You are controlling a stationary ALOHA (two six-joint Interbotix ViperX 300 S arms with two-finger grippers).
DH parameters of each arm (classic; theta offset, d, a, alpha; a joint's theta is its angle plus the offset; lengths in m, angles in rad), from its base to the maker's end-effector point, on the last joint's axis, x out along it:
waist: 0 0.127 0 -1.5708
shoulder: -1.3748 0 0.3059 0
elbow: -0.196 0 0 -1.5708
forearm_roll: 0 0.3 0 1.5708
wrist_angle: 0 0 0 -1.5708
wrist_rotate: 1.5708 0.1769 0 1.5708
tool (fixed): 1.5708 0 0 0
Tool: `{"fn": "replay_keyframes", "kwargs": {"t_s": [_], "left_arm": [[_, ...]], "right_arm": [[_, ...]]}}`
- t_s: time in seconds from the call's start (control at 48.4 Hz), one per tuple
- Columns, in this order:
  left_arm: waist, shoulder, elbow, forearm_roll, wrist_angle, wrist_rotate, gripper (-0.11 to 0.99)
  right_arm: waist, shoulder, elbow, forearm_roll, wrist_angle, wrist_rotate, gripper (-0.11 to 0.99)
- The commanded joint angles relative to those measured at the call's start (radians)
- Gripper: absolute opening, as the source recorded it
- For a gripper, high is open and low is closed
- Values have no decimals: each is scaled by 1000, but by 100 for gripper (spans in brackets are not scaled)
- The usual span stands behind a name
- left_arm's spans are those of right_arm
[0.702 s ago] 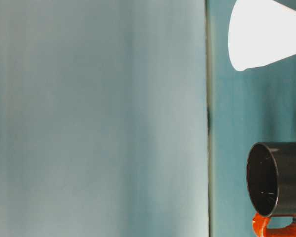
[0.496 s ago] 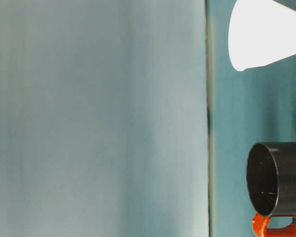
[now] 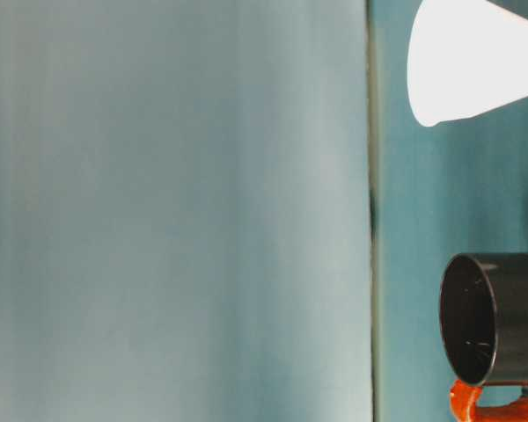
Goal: Put the paper cup into the moved red handle cup holder.
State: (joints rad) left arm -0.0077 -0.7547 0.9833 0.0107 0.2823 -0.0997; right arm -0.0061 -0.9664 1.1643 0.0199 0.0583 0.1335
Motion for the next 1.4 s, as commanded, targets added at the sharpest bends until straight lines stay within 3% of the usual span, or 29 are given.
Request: {"fn": "replay_keyframes", "kwargs": {"t_s": [0.0, 0.269, 0.517, 0.702, 0.909, 1.116, 1.219, 1.384], "left_arm": [[-11, 49, -37, 3, 57, -17, 3], [-12, 179, -94, 5, 163, -6, 3], [-12, 273, -158, 6, 265, -8, 3], [-14, 313, -189, 12, 281, -2, 3], [-11, 321, -195, 12, 285, 37, 3], [0, 322, -195, 15, 299, 29, 4], [-2, 325, -193, 12, 301, 23, 21], [-5, 342, -199, 12, 273, -6, 70]], "right_arm": [[-8, 8, -23, 2, 25, 14, -10], [-21, 8, -23, 2, 37, 15, -10], [-23, 8, -23, 2, 38, 15, -10], [-23, 8, -21, 2, 41, 15, -10], [-23, 8, -21, 2, 43, 18, -10], [-23, 8, -21, 2, 43, 18, -10], [-25, 8, -20, 2, 43, 18, -10], [-23, 8, -20, 2, 43, 20, -10]]}}
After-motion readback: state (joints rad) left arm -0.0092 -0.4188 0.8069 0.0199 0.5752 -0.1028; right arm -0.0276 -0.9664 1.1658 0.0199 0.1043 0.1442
